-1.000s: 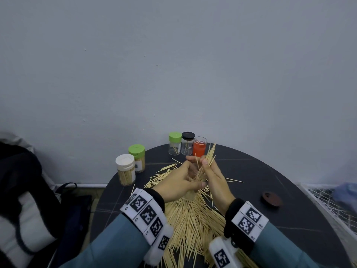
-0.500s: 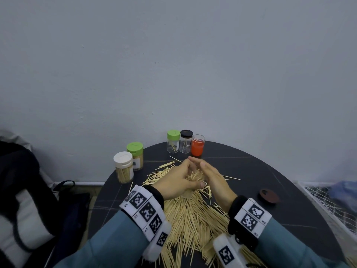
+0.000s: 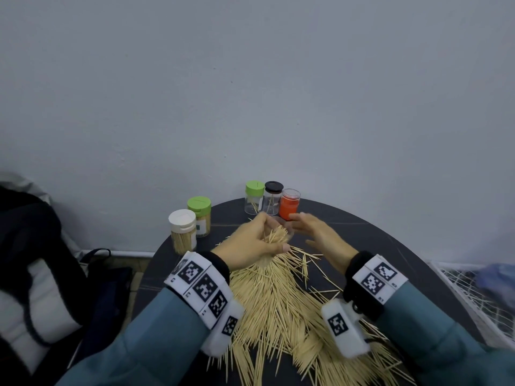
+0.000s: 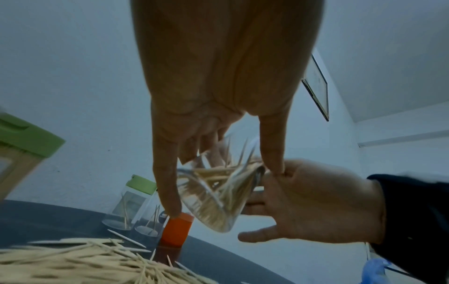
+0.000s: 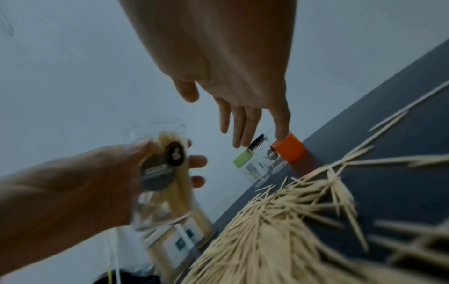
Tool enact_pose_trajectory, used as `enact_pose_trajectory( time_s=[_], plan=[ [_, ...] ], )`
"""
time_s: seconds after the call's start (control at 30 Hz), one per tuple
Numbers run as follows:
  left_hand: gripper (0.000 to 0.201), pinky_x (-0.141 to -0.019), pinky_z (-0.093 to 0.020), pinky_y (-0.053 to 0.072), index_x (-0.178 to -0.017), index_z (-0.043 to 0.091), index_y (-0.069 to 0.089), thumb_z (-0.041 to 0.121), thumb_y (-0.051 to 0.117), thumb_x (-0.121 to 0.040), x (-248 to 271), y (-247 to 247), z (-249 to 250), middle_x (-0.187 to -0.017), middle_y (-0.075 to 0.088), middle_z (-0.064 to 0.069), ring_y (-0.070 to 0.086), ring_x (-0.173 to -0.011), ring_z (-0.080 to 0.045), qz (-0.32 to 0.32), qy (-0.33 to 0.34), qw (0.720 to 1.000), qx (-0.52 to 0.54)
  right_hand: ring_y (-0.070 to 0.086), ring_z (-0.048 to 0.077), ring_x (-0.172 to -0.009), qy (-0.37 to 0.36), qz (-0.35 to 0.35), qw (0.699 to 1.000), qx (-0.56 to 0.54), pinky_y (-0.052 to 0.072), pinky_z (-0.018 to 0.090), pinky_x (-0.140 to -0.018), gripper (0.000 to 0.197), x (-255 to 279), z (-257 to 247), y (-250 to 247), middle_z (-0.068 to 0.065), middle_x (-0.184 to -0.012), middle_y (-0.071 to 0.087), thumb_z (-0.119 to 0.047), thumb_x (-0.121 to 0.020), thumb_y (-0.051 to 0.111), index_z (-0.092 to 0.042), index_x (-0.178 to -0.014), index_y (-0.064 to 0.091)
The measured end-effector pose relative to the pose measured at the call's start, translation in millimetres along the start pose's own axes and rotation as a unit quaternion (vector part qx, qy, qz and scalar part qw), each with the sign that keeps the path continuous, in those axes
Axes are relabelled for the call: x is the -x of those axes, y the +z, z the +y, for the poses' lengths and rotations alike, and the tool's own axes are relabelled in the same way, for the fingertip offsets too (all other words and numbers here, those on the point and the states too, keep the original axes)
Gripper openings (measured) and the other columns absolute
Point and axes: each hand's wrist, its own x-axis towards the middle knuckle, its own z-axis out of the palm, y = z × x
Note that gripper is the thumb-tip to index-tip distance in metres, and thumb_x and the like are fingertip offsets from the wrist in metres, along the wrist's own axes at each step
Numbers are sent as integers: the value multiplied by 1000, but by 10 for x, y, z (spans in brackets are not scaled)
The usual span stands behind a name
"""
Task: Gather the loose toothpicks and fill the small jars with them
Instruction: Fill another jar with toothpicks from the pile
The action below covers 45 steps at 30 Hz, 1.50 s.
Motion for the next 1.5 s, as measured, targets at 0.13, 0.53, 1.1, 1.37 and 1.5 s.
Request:
enact_pose_trajectory(
  time_s=[0.13,0.53,1.1,1.37,1.5],
  plan=[
    [40,-75,-21,45,-114,23,44,33,67,-84,10,-131,-26,-110,56,3,55,-93,-9,32,-3,999,0,44,19,-126,76,-53,961,259,35,28,-101,48,-245,112,-39,6,-139,46,-29,-94,52,-10,-137,39],
    [39,-75,-21,44,-112,20,42,30,68,-84,30,-284,-56,-110,57,1,55,-91,-9,48,-10,999,6,48,24,-120,98,-105,858,493,41,30,-95,56,-526,40,417,12,-133,49,-39,-89,58,-4,-131,44],
    [41,-66,-14,38,-114,20,43,34,68,-84,-9,-206,-50,-109,55,3,53,-91,-8,35,-26,998,-37,48,23,-124,128,-115,870,462,39,27,-97,38,-370,-20,527,11,-136,49,-14,-97,43,-5,-133,44],
    [40,-76,-23,39,-112,22,42,33,68,-84,-11,-209,-51,-117,55,-1,51,-98,-13,32,-34,998,-34,51,18,-83,193,-115,921,319,44,36,-87,19,-465,146,315,10,-100,59,-27,-95,50,-9,-93,54],
    [41,-70,-21,40,-114,21,42,34,67,-85,-2,-200,-49,-119,54,-1,52,-97,-12,28,-31,998,-47,58,12,-49,218,-91,969,68,53,34,-64,17,-463,239,237,2,-56,63,-13,-99,42,-8,-84,47]
  ],
)
